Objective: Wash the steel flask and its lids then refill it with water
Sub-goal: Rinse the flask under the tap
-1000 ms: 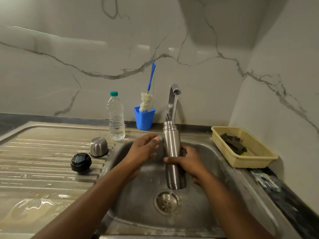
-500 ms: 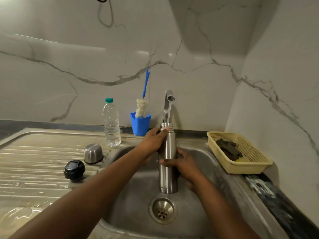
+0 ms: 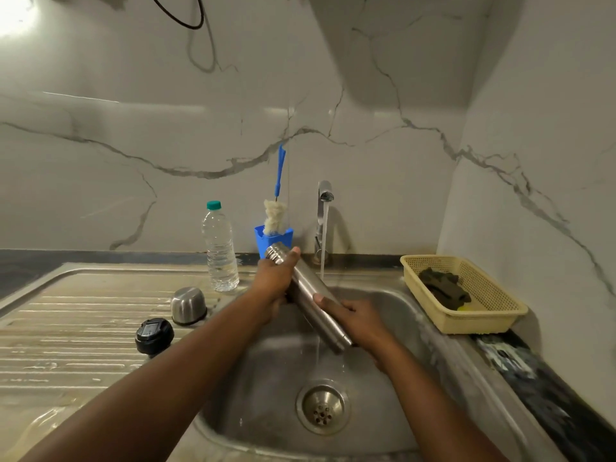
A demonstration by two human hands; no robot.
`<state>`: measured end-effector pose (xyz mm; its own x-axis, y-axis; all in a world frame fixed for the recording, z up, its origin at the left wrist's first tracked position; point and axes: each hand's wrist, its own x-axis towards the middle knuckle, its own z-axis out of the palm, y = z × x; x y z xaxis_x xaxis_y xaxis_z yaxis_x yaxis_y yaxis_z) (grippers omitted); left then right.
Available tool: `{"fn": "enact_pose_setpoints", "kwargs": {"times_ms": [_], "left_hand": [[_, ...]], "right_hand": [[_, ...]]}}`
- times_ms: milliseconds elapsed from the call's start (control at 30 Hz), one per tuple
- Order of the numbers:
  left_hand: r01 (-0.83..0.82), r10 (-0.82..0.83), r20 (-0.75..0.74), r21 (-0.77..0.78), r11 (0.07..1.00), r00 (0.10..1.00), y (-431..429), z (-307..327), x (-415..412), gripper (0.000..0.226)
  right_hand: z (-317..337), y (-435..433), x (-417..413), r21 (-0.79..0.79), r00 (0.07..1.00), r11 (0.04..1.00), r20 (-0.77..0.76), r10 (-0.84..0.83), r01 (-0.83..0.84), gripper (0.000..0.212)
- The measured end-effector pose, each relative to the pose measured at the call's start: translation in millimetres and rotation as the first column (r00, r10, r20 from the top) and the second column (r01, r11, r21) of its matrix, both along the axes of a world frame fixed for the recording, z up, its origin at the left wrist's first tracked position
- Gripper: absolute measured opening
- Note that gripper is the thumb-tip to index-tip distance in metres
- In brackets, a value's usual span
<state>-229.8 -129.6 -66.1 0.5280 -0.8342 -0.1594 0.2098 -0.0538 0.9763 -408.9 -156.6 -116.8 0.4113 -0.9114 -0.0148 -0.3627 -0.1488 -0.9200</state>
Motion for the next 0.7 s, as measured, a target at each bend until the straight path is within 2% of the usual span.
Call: {"fn": "enact_pose_setpoints", "kwargs": {"times_ms": [100,200,300,367,433,533,633,700], "left_hand": [[-0.075,0.075,-0.059,-0.010,0.997,0.995,5.4,-0.2,8.0,0.052],[-0.139,0.136,-0.116,-0.014,0.990,0.984,10.0,-4.9,13.0,0.048],[-0.172,0.167,-0.218,-0.002,0.985,0.962,17.1,-8.1,14.6,0.051],[-0.155,0.158,-0.306,0.032,0.987,0.939,23.1,-9.1,12.6,0.048],[-0.111,0.120,-0.396,0.046,0.993,0.910,26.9,-12.5,9.3,0.045],[-0.082,0.090,-0.478,0.038,0.996,0.874,30.9,-17.3,0.2,0.064],[-0.079,0.084,-0.587,0.035,0.996,0.806,34.7,-22.5,-12.2,0.068],[-0.044,0.056,-0.648,0.034,0.998,0.759,37.2,-28.0,-20.8,0.068]], "right_hand": [[0.3,1.0,-5.2,0.207,0.999,0.977,0.005,-0.053,0.051,0.077],[0.2,4.4,-5.8,0.424,0.993,0.906,0.107,-0.045,-0.005,0.070],[5.2,4.5,-7.3,0.455,0.972,0.890,0.223,-0.080,-0.031,0.062],[8.3,2.2,-8.7,0.337,0.959,0.940,0.240,-0.147,0.060,0.056],[9.7,2.0,-8.9,0.129,0.949,0.976,0.239,-0.203,0.176,0.051],[8.2,3.2,-9.0,-0.167,0.939,0.945,0.249,-0.237,0.283,0.059],[10.2,4.5,-10.8,-0.290,0.913,0.891,0.321,-0.253,0.349,0.066],[13.2,6.2,-12.5,-0.322,0.884,0.856,0.378,-0.275,0.404,0.063]]}}
